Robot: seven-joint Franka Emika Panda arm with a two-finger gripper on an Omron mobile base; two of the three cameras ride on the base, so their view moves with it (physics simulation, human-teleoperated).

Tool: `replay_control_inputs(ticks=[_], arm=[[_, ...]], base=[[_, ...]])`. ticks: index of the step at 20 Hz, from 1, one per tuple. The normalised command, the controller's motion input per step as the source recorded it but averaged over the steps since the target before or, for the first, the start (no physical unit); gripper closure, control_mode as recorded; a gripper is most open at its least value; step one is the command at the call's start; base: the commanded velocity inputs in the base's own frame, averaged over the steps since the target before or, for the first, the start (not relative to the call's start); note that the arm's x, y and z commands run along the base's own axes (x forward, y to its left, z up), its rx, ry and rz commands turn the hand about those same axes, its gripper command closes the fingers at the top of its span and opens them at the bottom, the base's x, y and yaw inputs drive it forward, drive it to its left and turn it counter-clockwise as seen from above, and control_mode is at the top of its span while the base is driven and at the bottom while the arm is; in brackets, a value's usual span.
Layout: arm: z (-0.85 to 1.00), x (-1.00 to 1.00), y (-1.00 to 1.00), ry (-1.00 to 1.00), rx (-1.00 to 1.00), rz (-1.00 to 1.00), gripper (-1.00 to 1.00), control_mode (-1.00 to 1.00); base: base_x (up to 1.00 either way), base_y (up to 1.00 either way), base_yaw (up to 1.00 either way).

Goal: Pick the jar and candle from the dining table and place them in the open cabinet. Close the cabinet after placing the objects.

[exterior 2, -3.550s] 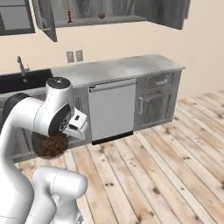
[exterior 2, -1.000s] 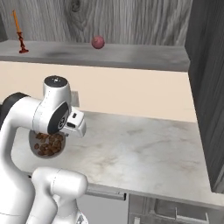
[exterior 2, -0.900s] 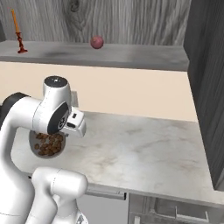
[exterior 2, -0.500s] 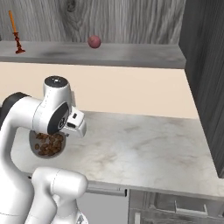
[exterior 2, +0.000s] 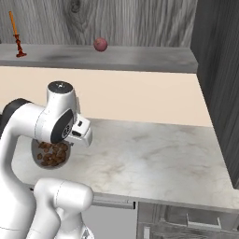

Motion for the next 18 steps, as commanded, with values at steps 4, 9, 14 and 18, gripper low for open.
replay_control_inputs(ticks=[4,9,14,18], arm=[[0.0,0.0,0.0,0.0,0.0,0.0,1.0,1.0],[0.0,0.0,0.0,0.0,0.0,0.0,1.0,-1.0],[0.0,0.0,0.0,-0.05,0.0,0.0,1.0,-1.0],[0.12,-0.03,0.05,-0.08,0.0,0.05,1.0,-1.0]], base=[[0.0,0.0,0.0],[0.0,0.0,0.0],[0.0,0.0,0.0],[0.0,0.0,0.0]])
